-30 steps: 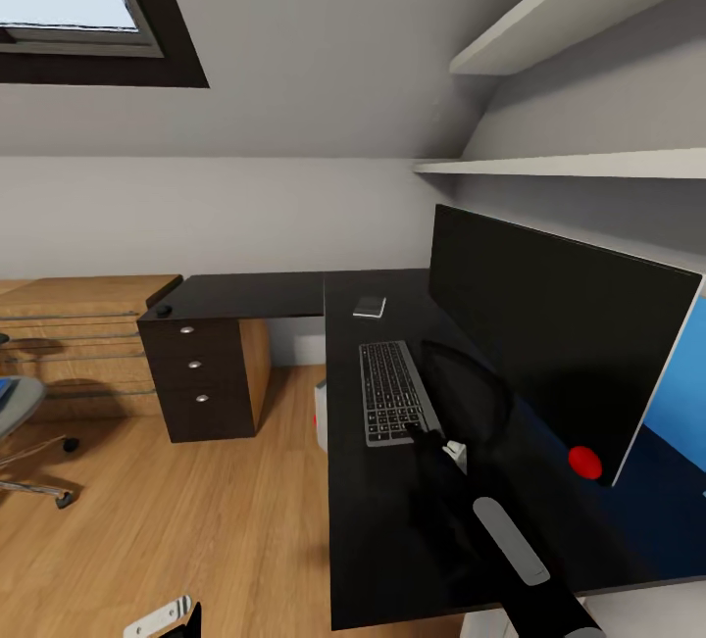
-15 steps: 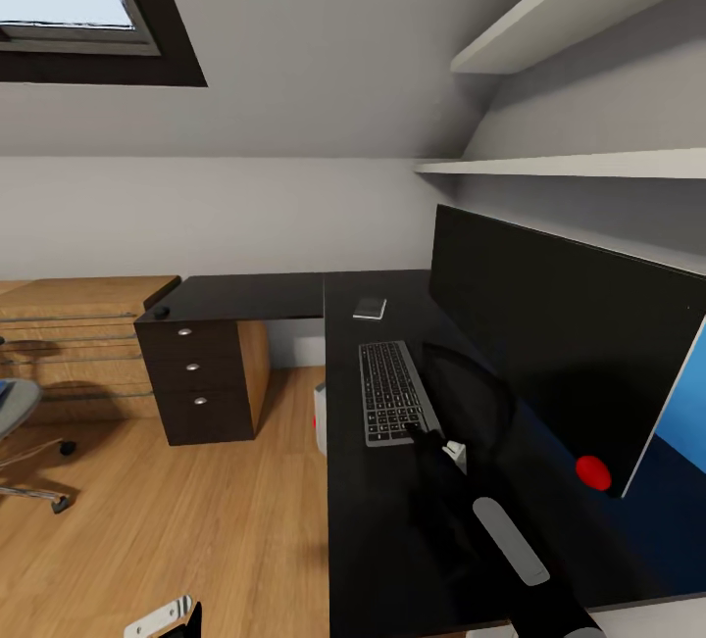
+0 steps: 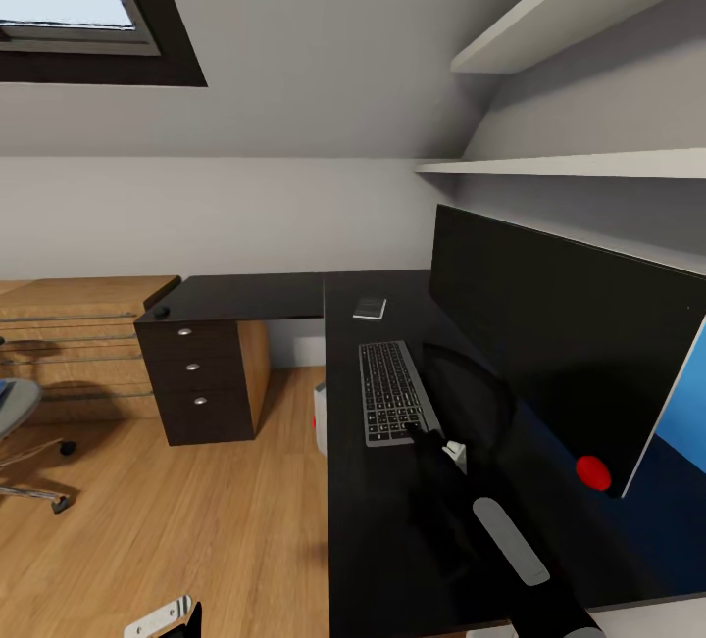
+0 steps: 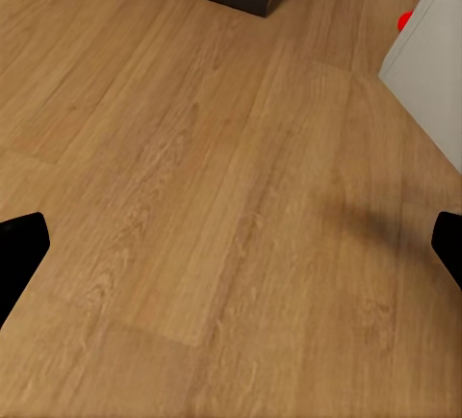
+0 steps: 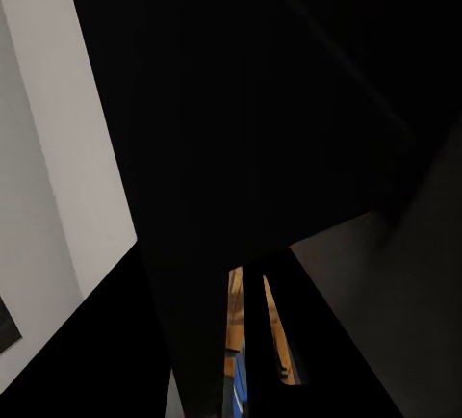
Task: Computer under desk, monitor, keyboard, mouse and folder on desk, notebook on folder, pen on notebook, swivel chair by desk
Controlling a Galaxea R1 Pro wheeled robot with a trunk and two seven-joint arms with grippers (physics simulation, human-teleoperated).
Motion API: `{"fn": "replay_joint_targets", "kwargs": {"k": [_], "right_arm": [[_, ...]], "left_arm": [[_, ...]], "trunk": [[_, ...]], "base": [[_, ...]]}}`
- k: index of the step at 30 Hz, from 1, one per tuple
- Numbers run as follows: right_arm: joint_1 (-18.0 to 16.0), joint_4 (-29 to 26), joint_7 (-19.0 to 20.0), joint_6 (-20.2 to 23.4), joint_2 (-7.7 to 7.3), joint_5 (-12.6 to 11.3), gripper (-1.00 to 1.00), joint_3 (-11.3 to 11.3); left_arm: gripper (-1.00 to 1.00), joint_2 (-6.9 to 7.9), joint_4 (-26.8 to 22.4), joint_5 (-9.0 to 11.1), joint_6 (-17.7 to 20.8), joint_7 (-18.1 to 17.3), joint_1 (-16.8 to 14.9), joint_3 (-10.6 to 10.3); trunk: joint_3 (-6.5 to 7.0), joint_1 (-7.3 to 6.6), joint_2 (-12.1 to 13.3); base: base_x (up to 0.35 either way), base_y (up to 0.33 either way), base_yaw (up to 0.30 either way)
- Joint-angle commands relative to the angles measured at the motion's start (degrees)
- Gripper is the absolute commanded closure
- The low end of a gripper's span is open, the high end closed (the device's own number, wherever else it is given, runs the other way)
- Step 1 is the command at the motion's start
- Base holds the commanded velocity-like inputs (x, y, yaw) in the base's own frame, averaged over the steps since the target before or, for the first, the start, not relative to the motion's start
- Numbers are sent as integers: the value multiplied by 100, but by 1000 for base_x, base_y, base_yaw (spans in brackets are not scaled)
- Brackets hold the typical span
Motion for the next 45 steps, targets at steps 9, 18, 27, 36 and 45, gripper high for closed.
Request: {"fn": "replay_joint_targets", "kwargs": {"k": [9,18,27,36,45], "right_arm": [[-2,15,-202,3,-40,-5,100,4],[-2,15,-206,3,-82,-6,100,7],[-2,15,-206,3,-84,-11,100,11],[-2,12,-212,3,-84,-11,100,12],[-2,8,-215,3,-84,-6,-100,20]], "left_arm": [[-100,-1,-6,53,-16,14,1,-6],[-100,2,-6,49,-16,22,1,-6],[-100,8,-5,50,-16,23,1,-6],[-100,10,-5,55,-16,23,1,-6],[-100,10,-6,55,-16,31,1,-6]], "trunk": [[-5,0,-2],[-5,0,-2],[-5,0,-2],[-5,0,-2],[-5,0,-2]], "base": [[0,-45,0],[0,-11,0],[0,0,0],[0,0,0],[0,0,0]]}}
